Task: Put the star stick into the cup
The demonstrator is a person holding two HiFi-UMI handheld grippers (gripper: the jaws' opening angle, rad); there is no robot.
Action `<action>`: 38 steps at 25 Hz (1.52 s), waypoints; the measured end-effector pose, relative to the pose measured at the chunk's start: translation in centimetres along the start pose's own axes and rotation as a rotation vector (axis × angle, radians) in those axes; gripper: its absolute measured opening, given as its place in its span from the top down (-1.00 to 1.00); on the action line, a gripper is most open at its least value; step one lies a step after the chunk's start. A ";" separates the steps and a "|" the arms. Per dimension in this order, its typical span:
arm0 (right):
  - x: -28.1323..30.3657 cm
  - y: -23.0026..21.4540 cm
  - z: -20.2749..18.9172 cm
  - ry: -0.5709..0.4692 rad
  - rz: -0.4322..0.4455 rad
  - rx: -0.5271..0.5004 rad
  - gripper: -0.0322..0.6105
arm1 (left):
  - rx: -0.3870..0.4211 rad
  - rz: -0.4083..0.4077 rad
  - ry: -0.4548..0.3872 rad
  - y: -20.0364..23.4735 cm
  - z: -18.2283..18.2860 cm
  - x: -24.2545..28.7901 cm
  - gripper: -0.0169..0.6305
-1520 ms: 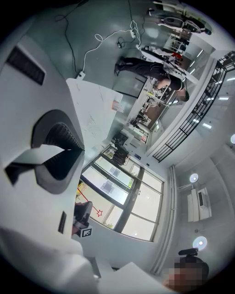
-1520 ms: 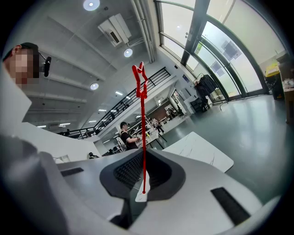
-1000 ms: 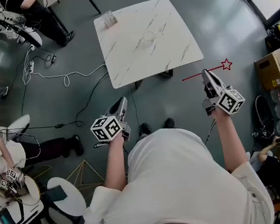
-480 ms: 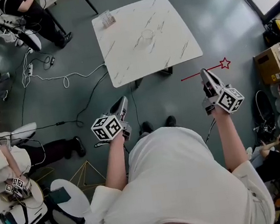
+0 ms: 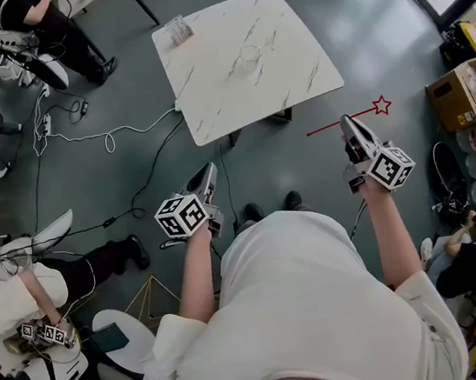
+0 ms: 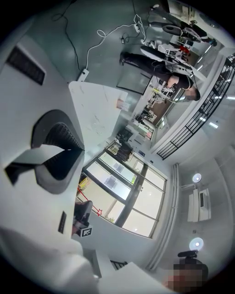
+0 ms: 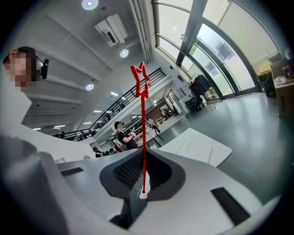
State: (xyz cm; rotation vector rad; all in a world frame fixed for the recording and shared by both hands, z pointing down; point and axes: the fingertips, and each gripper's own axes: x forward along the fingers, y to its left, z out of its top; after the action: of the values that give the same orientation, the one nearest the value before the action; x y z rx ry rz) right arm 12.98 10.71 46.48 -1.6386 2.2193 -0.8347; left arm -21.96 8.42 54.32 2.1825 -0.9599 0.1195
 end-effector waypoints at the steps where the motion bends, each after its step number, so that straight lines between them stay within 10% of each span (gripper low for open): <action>1: 0.0 0.0 -0.1 -0.002 -0.001 0.007 0.80 | 0.000 -0.001 0.002 0.1 0.0 0.0 0.91; 22: 1.1 -0.3 -3.8 0.060 -0.034 0.065 0.80 | -0.024 -0.018 0.074 3.1 -0.5 1.4 0.91; 38: 11.0 -6.3 0.6 0.144 0.086 0.081 0.80 | -0.043 0.069 0.042 2.3 3.3 10.1 0.91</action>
State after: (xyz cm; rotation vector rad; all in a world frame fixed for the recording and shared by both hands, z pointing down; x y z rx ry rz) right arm 14.65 -0.98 51.04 -1.4779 2.2994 -1.0345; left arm -16.93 -0.86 56.88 2.1004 -1.0048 0.1753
